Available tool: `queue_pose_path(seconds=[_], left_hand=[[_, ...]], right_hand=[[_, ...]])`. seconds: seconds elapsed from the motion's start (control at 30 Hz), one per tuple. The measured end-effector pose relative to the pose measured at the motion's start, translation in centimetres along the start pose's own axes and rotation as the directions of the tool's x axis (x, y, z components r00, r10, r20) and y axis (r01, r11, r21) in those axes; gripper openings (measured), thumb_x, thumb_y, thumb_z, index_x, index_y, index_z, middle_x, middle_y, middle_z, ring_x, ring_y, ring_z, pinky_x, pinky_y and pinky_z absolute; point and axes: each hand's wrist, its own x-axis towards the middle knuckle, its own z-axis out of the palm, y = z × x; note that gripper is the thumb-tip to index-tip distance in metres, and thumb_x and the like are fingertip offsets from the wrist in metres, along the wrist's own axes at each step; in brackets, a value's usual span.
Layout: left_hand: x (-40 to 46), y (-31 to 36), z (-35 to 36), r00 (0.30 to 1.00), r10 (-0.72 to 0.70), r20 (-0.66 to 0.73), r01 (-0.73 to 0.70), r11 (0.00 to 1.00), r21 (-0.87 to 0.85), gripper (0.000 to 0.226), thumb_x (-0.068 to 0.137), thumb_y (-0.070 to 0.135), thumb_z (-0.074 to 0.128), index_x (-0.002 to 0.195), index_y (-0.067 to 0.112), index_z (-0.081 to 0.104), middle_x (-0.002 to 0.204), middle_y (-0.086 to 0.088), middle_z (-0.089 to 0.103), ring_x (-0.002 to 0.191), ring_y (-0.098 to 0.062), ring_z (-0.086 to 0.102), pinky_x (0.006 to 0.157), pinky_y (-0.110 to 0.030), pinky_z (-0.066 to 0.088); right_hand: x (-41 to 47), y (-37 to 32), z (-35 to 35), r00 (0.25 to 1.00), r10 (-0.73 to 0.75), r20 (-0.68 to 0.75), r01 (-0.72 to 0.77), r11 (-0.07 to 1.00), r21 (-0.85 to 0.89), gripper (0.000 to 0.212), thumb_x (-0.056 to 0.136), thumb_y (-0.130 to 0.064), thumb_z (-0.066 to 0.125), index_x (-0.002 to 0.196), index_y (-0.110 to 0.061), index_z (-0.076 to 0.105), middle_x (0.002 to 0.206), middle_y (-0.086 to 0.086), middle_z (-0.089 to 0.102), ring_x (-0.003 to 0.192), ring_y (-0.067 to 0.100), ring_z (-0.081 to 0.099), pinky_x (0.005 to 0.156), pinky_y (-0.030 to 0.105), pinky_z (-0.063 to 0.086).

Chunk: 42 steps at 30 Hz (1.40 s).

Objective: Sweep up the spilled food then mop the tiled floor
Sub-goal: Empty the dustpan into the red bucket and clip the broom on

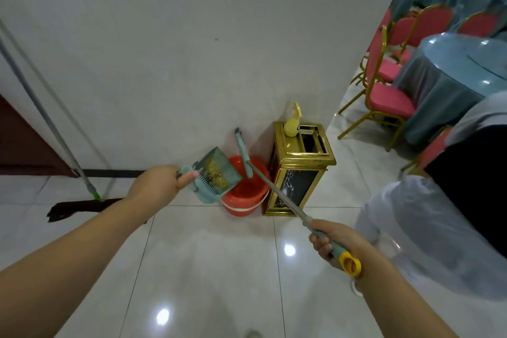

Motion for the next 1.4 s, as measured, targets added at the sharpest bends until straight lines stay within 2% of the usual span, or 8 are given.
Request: queue_pose_path(seconds=[0.23,0.5,0.73,0.9,1.0,1.07,1.23,1.4], left_hand=[[4.9,1.1,-2.2,0.989,0.146,0.035,-0.149,0.983,0.103,0.050,0.084,0.071,0.030,0.062,0.028,0.040,0.058,0.006,0.049,0.054,-0.012,0.046,0.047,-0.026,0.030],[7.1,2.0,-3.7,0.929,0.349,0.119,-0.369,0.875,0.313,0.056,0.082,0.075,0.030,0.061,0.024,0.038,0.058,0.007,0.045,0.050,-0.008,0.040,0.043,-0.026,0.023],[6.4,4.3,-3.1,0.832,0.507,0.225,-0.555,0.748,0.364,0.053,0.080,0.074,0.032,0.070,0.025,0.050,0.059,0.007,0.047,0.051,-0.011,0.042,0.043,-0.025,0.022],[4.4,6.1,-1.0,0.716,0.596,0.364,-0.697,0.588,0.409,0.050,0.081,0.071,0.039,0.080,0.023,0.053,0.084,0.001,0.066,0.062,-0.018,0.050,0.050,-0.025,0.034],[2.6,6.7,1.2,0.632,0.578,0.517,-0.775,0.481,0.410,0.049,0.084,0.065,0.044,0.096,0.021,0.063,0.082,0.001,0.063,0.067,-0.018,0.052,0.053,-0.029,0.038],[1.7,6.8,2.6,0.595,0.547,0.589,-0.802,0.453,0.389,0.044,0.086,0.060,0.048,0.101,0.022,0.064,0.077,0.003,0.057,0.067,-0.017,0.048,0.053,-0.027,0.038],[0.8,6.9,5.8,0.564,0.534,0.630,-0.824,0.422,0.378,0.040,0.084,0.057,0.053,0.102,0.024,0.065,0.070,0.008,0.045,0.066,-0.016,0.045,0.048,-0.024,0.030],[2.2,7.2,5.5,0.543,0.542,0.641,-0.839,0.367,0.401,0.038,0.084,0.057,0.051,0.095,0.023,0.064,0.057,0.011,0.035,0.058,-0.015,0.040,0.043,-0.024,0.022]], right_hand=[[2.8,0.6,-0.3,0.997,0.056,-0.058,-0.049,0.993,0.111,0.031,0.090,-0.018,0.063,0.113,0.000,0.051,0.052,0.010,0.051,0.029,0.009,0.041,0.029,0.015,0.039],[2.2,3.3,0.7,0.999,0.029,-0.041,-0.018,0.970,0.244,0.031,0.086,-0.016,0.066,0.108,0.001,0.053,0.055,0.010,0.052,0.031,0.010,0.044,0.031,0.016,0.042],[1.9,4.8,1.5,1.000,0.006,0.009,-0.009,0.928,0.373,0.032,0.078,-0.013,0.069,0.104,-0.002,0.052,0.054,0.010,0.051,0.030,0.010,0.045,0.030,0.016,0.042],[1.4,4.9,2.0,0.998,-0.038,0.046,0.013,0.888,0.459,0.037,0.069,-0.010,0.068,0.102,-0.003,0.052,0.054,0.011,0.049,0.028,0.010,0.045,0.030,0.015,0.043],[1.6,5.0,1.8,0.999,-0.022,0.029,0.006,0.889,0.457,0.030,0.083,-0.011,0.064,0.109,-0.006,0.049,0.053,0.010,0.049,0.029,0.009,0.045,0.031,0.014,0.043],[1.7,5.0,1.6,1.000,-0.004,0.018,-0.005,0.892,0.453,0.026,0.091,-0.014,0.059,0.113,-0.007,0.048,0.052,0.010,0.050,0.029,0.009,0.045,0.031,0.014,0.043],[1.7,5.2,1.3,1.000,0.011,0.019,-0.019,0.899,0.437,0.020,0.094,-0.013,0.055,0.111,-0.008,0.045,0.050,0.009,0.050,0.029,0.008,0.043,0.031,0.012,0.041],[1.5,5.1,0.7,0.999,0.024,0.023,-0.031,0.903,0.429,0.013,0.095,-0.013,0.055,0.103,-0.008,0.046,0.051,0.009,0.049,0.028,0.008,0.042,0.030,0.011,0.039]])
